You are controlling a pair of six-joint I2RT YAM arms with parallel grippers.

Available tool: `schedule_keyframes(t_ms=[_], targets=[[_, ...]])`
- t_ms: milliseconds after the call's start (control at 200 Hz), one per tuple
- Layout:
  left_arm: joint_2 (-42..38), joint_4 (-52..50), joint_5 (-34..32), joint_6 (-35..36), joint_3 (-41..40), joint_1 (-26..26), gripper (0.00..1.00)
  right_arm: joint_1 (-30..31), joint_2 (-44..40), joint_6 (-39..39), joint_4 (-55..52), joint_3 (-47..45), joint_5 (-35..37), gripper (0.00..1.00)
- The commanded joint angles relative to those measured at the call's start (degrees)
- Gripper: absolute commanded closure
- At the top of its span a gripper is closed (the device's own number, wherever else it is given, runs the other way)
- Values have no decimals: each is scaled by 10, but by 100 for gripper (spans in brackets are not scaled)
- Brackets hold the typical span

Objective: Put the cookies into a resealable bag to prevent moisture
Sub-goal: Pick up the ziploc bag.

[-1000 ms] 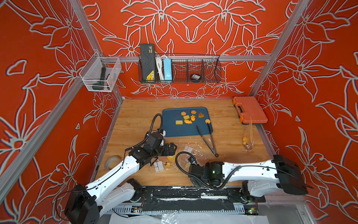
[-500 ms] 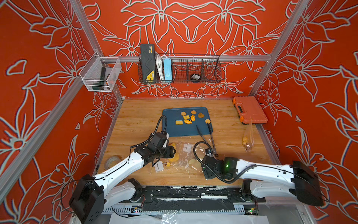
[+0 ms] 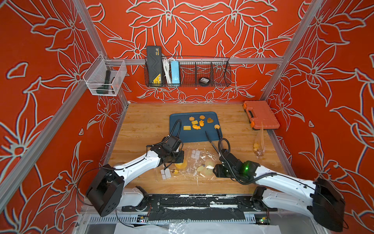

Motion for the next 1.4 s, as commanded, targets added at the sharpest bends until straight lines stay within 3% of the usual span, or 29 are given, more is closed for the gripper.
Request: schedule_keyframes(t_ms=[0, 200, 495, 826, 1006, 1236, 1396], targets=[[22, -20, -35, 8, 18, -2, 97, -8, 27, 22, 37, 13, -3, 53], [69, -13, -24, 14, 30, -2, 97, -24, 72, 24, 45, 11, 7, 63], [98, 36, 54, 27, 9, -3, 92, -26, 104, 29, 68, 3, 4, 65], [63, 54, 69, 5, -5, -3, 74, -26, 115, 43, 76, -14, 4, 65], [39, 63, 64, -11, -15, -3, 71, -27, 115, 46, 75, -19, 9, 65], [20, 102, 108, -33, -39, -3, 66, -27, 123, 50, 83, -23, 5, 65], [3, 94, 80, -51, -47, -2, 69, -26, 129, 49, 88, -22, 3, 66]])
